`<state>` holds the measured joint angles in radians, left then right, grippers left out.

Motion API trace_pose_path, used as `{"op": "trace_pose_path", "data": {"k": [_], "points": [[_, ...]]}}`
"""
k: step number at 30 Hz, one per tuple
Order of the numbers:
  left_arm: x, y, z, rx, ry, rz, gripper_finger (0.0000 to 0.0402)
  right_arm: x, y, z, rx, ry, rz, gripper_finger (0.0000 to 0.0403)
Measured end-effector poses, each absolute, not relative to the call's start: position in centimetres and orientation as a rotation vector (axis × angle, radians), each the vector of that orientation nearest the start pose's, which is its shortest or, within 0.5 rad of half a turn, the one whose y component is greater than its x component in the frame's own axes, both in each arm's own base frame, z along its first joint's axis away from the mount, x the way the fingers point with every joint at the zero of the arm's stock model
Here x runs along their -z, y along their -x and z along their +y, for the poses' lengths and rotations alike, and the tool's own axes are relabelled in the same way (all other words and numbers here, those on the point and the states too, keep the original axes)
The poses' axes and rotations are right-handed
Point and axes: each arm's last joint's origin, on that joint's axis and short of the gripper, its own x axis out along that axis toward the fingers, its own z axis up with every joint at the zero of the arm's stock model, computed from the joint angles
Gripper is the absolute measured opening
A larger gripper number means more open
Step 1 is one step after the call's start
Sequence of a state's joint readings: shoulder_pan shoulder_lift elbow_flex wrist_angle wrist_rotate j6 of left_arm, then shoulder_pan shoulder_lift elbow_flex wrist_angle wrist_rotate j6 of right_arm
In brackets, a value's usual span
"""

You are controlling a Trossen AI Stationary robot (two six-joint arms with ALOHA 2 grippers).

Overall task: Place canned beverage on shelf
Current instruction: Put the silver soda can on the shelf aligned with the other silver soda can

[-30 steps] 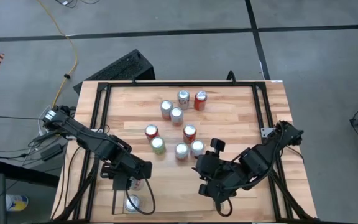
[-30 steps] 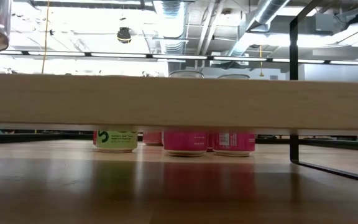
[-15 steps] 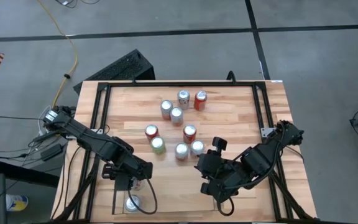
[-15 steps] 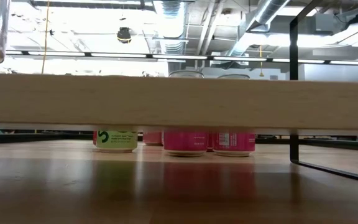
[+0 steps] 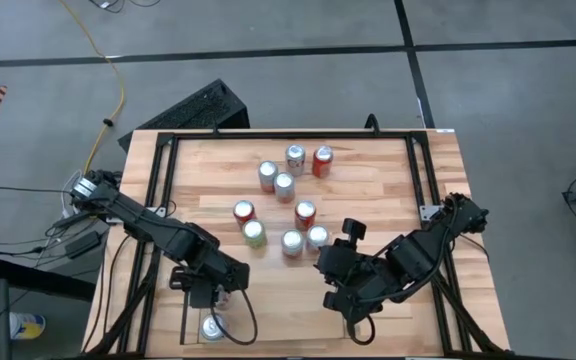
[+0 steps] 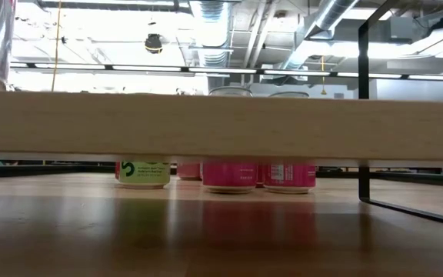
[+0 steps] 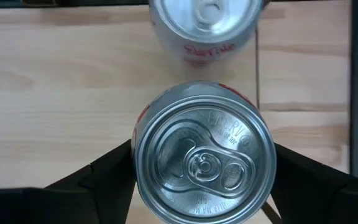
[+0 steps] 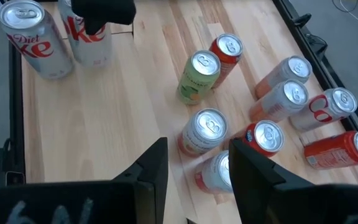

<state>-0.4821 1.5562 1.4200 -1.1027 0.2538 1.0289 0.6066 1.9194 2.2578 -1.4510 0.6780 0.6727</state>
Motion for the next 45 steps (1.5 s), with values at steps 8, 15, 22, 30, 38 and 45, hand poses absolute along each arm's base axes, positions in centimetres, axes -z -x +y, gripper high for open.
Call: {"op": "trace_pose_path", "data": {"k": [8,15,22,30,38,45], "points": [[-29.6,-26.0,-14.3,1.251,-0.972,0.846,0.0287,-40.8,-30.7,19.0,0.351,0.044,0.81,0.0146],[-28.9,-26.1,-14.2,1.248,-0.971,0.844,0.0287,-40.8,-30.8,18.8,0.359,0.048,0.816,0.0146],[-28.7,-26.0,-14.1,1.251,-0.961,0.845,0.0287,-40.7,-30.7,18.7,0.363,0.055,0.825,0.0146],[-28.7,-26.0,-14.1,1.24,-0.934,0.862,0.0287,-40.7,-30.8,18.5,0.368,0.055,0.826,0.0146],[-28.3,-26.1,-14.2,1.229,-0.929,0.851,0.0287,-40.7,-30.7,18.5,0.369,0.058,0.83,0.0146],[-28.2,-26.1,-14.2,1.218,-0.907,0.869,0.0294,-40.7,-30.7,18.5,0.369,0.058,0.831,0.0146]]}}
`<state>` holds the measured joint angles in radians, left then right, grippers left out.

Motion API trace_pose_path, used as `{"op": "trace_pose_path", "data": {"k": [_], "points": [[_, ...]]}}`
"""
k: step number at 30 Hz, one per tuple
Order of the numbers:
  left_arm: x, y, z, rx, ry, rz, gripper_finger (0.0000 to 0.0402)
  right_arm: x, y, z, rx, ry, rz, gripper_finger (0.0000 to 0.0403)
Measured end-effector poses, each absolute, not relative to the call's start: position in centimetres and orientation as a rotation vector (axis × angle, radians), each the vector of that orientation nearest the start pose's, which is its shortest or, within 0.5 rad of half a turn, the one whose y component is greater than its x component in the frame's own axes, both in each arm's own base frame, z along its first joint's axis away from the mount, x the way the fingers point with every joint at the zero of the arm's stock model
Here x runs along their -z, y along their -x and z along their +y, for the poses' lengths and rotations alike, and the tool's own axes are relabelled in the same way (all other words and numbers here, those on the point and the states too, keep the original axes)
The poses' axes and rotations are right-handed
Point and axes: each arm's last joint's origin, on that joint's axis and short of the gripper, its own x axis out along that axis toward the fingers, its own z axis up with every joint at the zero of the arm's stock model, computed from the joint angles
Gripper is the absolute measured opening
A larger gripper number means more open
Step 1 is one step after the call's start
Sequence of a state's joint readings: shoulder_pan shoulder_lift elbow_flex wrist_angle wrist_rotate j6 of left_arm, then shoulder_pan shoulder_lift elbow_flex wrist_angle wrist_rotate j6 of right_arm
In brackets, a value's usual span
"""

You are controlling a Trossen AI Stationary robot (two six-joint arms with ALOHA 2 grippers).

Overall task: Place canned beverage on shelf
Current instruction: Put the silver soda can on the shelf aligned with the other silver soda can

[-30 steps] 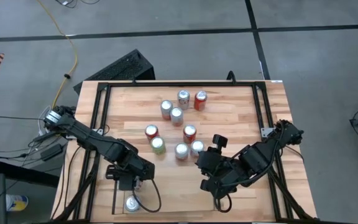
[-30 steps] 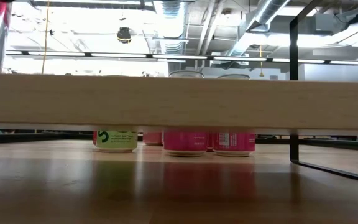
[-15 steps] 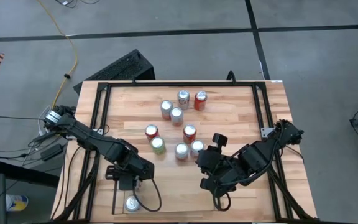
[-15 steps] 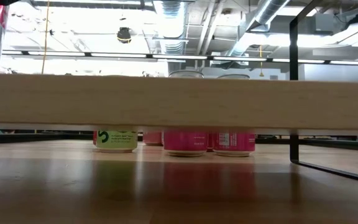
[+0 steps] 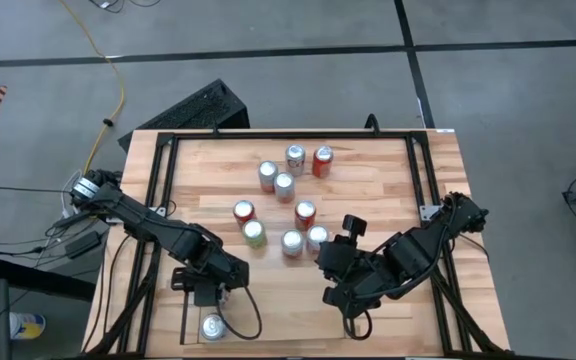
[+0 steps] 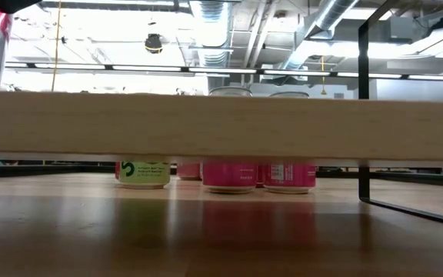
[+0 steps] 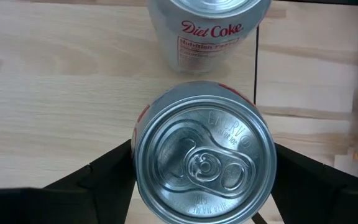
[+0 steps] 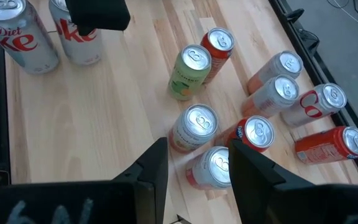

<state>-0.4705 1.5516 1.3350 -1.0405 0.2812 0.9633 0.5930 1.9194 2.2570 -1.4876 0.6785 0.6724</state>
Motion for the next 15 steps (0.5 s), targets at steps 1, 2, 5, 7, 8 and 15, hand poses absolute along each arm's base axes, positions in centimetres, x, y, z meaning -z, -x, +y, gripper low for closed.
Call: {"op": "trace_pose_path", "data": {"k": [1,2,5,7,8,15], "points": [[-28.25,-26.06,-14.16,1.219,-0.906,0.869,0.03,-40.7,-30.73,18.52,0.369,0.059,0.831,0.0146],[-28.25,-26.05,-14.16,1.22,-0.906,0.87,0.0306,-40.7,-30.73,18.52,0.369,0.059,0.831,0.0146],[-28.23,-26.0,-14.17,1.225,-0.902,0.875,0.0323,-40.7,-30.73,18.52,0.369,0.059,0.831,0.0146],[-28.28,-25.96,-14.2,1.234,-0.883,0.873,0.0328,-40.7,-30.73,18.52,0.369,0.059,0.831,0.0146],[-28.29,-25.97,-14.22,1.236,-0.879,0.87,0.0328,-40.7,-30.73,18.52,0.369,0.059,0.831,0.0146],[-28.89,-25.75,-14.02,1.195,-0.884,0.876,0.033,-40.73,-30.79,18.56,0.367,0.052,0.825,0.0146]]}}
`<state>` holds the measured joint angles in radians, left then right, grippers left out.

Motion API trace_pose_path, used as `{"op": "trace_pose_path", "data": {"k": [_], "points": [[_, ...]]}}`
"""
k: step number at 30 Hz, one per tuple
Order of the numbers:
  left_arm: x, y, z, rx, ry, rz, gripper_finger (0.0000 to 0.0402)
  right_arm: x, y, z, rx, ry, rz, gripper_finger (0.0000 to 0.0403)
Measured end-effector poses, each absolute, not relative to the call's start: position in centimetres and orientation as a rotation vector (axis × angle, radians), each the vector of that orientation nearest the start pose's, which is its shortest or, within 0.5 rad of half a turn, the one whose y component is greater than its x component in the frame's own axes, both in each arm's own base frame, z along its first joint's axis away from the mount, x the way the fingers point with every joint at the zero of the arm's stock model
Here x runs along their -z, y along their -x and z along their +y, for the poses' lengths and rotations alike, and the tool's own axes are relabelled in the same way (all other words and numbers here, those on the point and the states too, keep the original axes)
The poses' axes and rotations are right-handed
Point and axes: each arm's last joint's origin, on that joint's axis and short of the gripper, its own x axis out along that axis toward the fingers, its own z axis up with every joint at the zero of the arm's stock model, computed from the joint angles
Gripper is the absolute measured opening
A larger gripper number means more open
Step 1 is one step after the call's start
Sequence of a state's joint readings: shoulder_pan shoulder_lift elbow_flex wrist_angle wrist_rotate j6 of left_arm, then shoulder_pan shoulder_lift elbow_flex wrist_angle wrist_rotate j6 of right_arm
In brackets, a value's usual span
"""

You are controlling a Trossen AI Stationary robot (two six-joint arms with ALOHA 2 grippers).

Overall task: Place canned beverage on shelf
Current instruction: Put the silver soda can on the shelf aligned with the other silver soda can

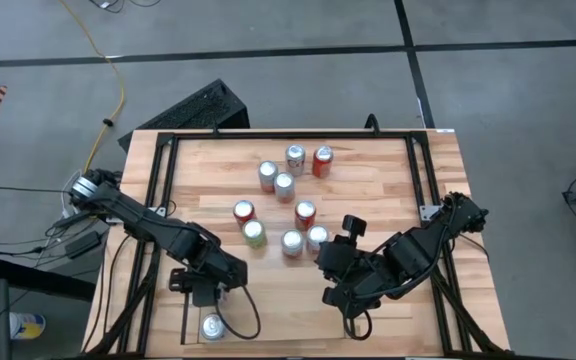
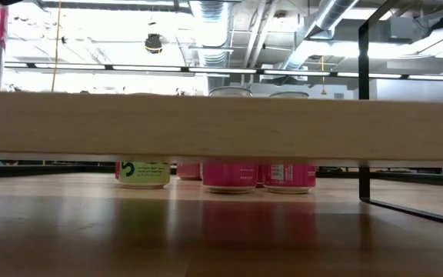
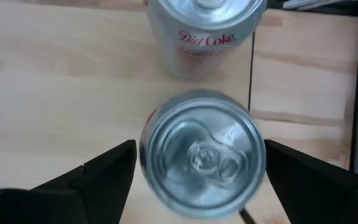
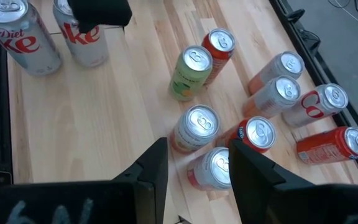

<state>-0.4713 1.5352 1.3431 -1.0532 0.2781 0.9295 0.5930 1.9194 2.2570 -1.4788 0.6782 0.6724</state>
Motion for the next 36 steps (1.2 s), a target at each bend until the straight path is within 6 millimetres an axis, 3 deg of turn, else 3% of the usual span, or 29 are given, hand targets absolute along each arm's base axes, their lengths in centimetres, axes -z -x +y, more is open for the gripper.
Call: {"op": "trace_pose_path", "data": {"k": [12,16,20,25,28,31,36], "points": [[-33.2,-24.3,-12.6,1.03,-0.851,0.89,0.0332,-42.4,-30.9,17.6,0.353,-0.034,0.727,0.0146],[-35.3,-23.6,-11.7,0.824,-0.868,0.958,0.0332,-42.6,-31.8,16.3,0.394,-0.037,0.704,0.0146],[-39.2,-22.6,-10.6,0.604,-0.836,0.981,0.0332,-43.0,-33.4,14.7,0.352,0.025,0.682,0.0134],[-45.5,-20.4,-9.6,0.325,-0.578,0.875,0.0332,-43.9,-36.6,12.8,0.205,0.04,0.538,0.0094],[-48.6,-18.2,-9.4,0.241,-0.423,0.754,0.0332,-42.2,-39.0,12.5,0.169,0.051,0.443,0.0052],[-50.9,-15.6,-9.5,0.198,-0.343,0.621,0.0332,-38.6,-41.0,12.9,0.153,0.065,0.392,0.0009],[-53.1,-12.3,-9.7,0.123,-0.249,0.441,0.0332,-32.7,-42.6,13.2,0.112,-0.119,0.201,0.0003]]}}
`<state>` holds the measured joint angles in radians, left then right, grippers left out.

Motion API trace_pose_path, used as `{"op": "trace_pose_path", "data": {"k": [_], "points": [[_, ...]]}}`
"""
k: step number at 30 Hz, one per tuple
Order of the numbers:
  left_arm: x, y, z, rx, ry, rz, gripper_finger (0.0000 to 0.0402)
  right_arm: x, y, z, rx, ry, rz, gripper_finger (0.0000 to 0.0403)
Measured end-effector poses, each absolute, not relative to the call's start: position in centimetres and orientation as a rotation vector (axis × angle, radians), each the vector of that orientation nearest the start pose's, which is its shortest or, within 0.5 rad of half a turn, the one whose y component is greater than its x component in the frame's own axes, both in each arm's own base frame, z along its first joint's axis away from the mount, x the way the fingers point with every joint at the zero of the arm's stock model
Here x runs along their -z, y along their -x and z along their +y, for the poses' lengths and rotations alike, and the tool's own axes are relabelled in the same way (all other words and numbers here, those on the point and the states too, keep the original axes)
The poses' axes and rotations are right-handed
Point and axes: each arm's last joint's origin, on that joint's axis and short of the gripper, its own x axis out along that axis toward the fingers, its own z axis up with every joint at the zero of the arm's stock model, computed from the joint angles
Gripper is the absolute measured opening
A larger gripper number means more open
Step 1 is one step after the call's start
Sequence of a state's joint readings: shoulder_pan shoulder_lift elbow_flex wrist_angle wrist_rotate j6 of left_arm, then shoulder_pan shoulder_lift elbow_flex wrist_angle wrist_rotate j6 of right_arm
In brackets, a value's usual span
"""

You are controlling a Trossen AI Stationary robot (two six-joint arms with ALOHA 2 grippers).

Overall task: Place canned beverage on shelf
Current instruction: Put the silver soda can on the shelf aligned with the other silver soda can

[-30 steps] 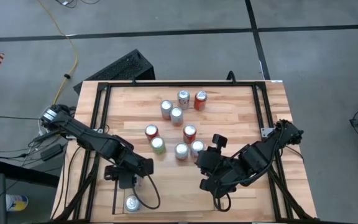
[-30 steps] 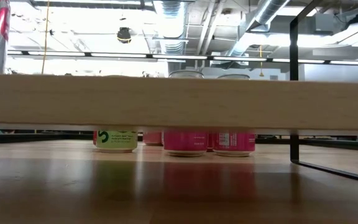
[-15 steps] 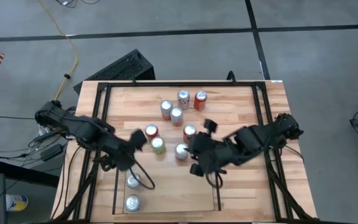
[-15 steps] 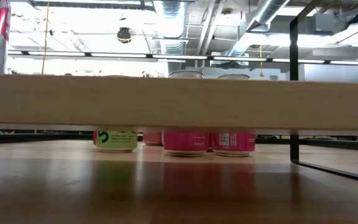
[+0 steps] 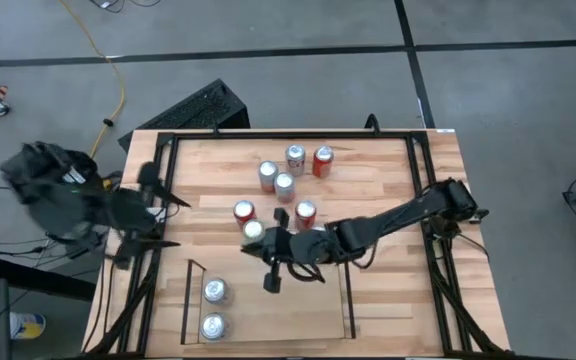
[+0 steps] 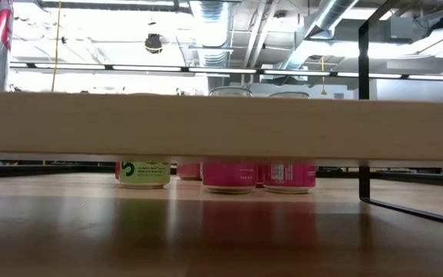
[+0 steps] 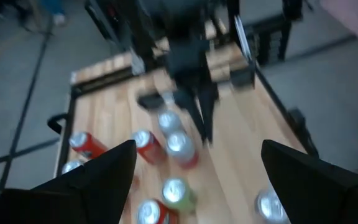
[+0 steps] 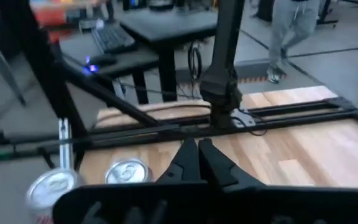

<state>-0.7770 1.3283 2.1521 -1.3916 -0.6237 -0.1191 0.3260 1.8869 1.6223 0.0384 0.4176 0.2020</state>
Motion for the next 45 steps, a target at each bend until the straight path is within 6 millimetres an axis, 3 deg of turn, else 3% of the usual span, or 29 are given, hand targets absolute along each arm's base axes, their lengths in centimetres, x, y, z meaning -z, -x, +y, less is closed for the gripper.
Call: {"op": "trace_pose_path", "data": {"k": [4,9,16,21,25,30,45], "points": [[-53.4,-11.2,-10.3,0.076,-0.242,0.387,0.0332,-30.0,-42.7,12.6,0.124,-0.193,0.141,0.0001],[-53.2,-11.1,-11.4,0.066,-0.256,0.375,0.0332,-26.9,-44.5,12.6,0.122,-0.205,0.222,0.0],[-52.8,-11.3,-12.4,0.087,-0.276,0.395,0.0332,-27.2,-48.0,13.1,0.099,-0.194,0.299,0.0],[-52.8,-11.3,-12.4,0.083,-0.262,0.392,0.0332,-25.4,-48.9,13.3,0.145,-0.13,0.434,0.0],[-52.8,-11.3,-12.4,0.073,-0.249,0.389,0.0332,-24.8,-49.6,13.5,0.123,-0.145,0.406,0.0],[-52.8,-11.3,-12.4,0.074,-0.235,0.391,0.0332,-22.1,-50.4,14.3,0.091,-0.164,0.424,0.0],[-52.8,-11.3,-12.4,0.07,-0.216,0.391,0.0332,-22.5,-50.7,13.7,0.028,-0.155,0.406,0.0]]}}
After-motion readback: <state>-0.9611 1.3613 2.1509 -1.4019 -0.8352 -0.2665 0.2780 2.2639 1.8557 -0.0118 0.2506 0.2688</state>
